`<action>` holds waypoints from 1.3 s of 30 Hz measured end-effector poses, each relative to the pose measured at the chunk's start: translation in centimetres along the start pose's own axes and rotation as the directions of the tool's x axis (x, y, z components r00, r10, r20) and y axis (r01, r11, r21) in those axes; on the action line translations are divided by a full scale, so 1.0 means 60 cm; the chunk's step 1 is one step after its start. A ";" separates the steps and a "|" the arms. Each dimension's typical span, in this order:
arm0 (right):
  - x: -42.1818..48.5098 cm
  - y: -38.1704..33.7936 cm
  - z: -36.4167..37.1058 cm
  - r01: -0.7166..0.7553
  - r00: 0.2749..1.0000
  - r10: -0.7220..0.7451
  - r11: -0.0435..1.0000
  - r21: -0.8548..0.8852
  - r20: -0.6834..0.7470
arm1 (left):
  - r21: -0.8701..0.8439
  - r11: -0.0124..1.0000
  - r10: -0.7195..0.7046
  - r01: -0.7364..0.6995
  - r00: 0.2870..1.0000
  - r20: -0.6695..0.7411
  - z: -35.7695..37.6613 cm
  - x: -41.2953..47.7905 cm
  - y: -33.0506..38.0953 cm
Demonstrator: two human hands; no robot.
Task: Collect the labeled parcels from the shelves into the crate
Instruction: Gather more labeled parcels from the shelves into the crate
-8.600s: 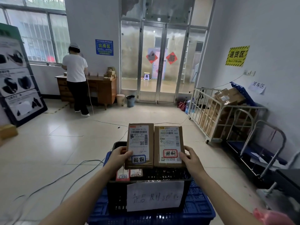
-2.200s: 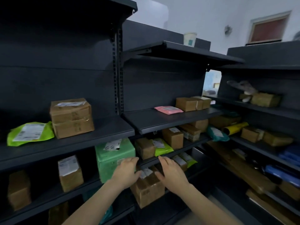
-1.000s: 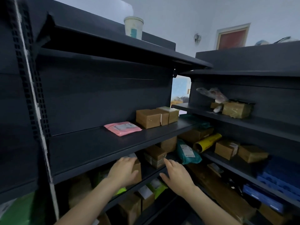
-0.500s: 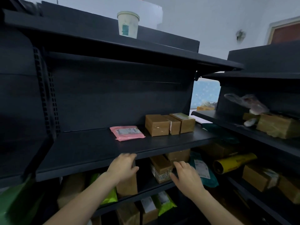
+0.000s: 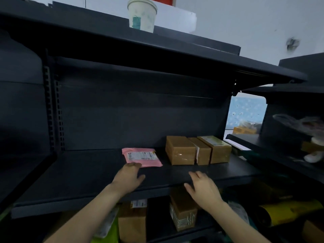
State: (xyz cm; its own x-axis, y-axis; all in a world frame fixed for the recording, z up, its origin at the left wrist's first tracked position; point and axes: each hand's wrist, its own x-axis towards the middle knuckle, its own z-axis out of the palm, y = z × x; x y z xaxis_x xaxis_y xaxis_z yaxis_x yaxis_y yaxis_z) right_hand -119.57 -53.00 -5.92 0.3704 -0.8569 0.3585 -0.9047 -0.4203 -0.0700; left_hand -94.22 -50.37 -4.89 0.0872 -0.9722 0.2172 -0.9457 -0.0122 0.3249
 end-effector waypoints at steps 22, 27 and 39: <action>0.297 0.031 0.022 -0.210 0.970 0.206 0.977 0.019 0.128 | 0.083 0.835 -0.548 0.543 0.834 0.060 0.022 0.186 -0.045; 0.310 0.035 0.036 -0.264 0.950 0.249 0.963 0.057 0.189 | 0.017 0.777 -0.627 0.629 0.771 0.112 0.032 0.200 -0.035; 0.289 0.032 0.053 -0.166 0.981 0.186 0.653 0.739 0.055 | -0.711 0.580 -0.623 0.398 0.779 -0.072 0.010 0.145 -0.045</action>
State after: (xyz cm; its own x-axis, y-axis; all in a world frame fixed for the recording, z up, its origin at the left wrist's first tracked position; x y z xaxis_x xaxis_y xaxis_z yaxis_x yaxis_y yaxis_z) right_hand -114.22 -69.60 -2.83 0.2062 -0.9354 0.2872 -0.4959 -0.3529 -0.7934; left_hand -91.10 -58.95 -4.43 0.6792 -0.7332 0.0331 -0.2909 -0.2275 0.9293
